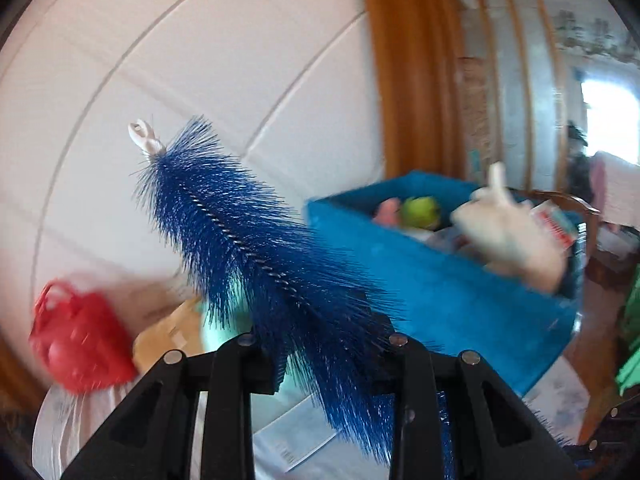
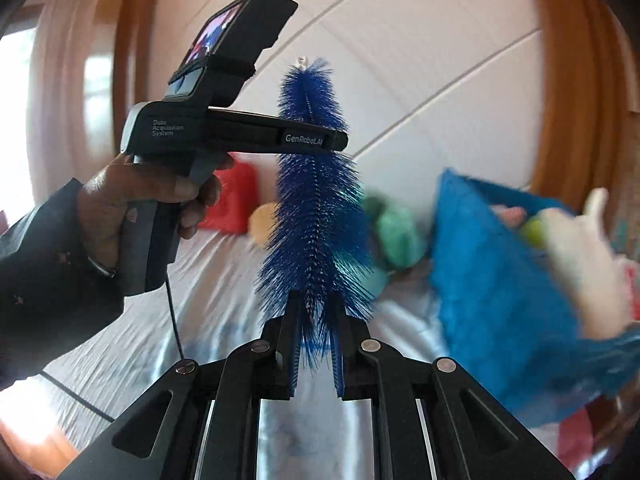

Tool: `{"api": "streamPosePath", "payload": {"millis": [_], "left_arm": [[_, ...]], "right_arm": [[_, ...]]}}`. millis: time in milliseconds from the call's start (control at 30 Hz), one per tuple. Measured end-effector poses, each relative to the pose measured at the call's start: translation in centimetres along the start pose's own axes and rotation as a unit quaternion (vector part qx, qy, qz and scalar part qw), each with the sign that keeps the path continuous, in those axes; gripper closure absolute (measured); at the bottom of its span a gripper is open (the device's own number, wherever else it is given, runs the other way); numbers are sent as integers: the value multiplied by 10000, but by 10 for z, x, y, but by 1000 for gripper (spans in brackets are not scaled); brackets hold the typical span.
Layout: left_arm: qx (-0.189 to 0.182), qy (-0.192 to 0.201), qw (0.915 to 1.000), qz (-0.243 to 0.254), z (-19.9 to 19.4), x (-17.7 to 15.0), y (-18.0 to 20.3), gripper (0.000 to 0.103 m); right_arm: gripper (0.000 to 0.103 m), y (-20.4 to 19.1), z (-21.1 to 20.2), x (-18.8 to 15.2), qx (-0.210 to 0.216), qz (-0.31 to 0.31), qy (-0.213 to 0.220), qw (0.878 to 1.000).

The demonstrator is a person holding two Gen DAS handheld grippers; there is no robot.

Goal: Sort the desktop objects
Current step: 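Carry the blue brush over the crate with both tools and release it, then withdraw both tools from the crate back over the bed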

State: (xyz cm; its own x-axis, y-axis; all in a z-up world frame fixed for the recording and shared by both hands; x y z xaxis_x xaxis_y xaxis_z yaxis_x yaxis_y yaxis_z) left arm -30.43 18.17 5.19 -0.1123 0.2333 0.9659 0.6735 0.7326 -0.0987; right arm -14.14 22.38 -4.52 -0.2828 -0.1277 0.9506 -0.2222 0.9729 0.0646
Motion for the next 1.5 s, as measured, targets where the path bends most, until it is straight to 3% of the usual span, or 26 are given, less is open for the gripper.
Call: {"api": "streamPosePath", "payload": {"millis": [167,367,633,900,1000,1133,1233,1300,1367,1433,1500], "left_arm": [[-507,201,9983,206,26,46,66,75],[-782,262,9964,210,61,79,136,75],[-710,272,9968,226,115,114,189,75],[-503,40,9979,402,159,126,208,74],[-430,-74,9977,523,171,128,212,61],[-202,-73,9975,666,179,128,216,51],[-76,1,9976,689,183,130,216,42],[-28,75,9974,720,183,130,216,31],[61,176,9965,821,180,131,216,19],[197,290,9952,911,174,133,215,15],[207,368,9954,858,166,137,211,13]], "right_arm": [[90,51,-36,15,-608,107,186,9979],[90,121,-66,24,-1011,143,167,9946],[90,209,-84,35,-1261,226,211,9915],[90,254,-65,34,-1143,499,177,9920],[88,264,-51,34,-1097,573,152,9922],[74,272,-34,35,-1226,545,120,9909],[73,284,-21,34,-1281,645,81,9896],[65,290,-15,34,-1372,688,48,9881],[50,294,-12,36,-1397,749,45,9874],[47,296,-9,40,-1269,850,36,9883],[33,294,-18,46,-1262,866,200,9880]]}}
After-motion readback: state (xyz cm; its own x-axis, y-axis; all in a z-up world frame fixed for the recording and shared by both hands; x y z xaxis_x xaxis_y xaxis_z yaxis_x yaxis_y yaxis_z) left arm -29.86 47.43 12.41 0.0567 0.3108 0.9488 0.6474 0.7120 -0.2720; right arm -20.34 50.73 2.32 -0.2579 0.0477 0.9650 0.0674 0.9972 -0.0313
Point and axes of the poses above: each gripper's, at about its wrist camera, not at the fingertips, and z roughly the way its jaws point, y to its right, x to its top, the point moved 2 cm from there along z, roughly the way its jaws point, and after that the axes turned 10 degrees about y, right-handed, at the moved point
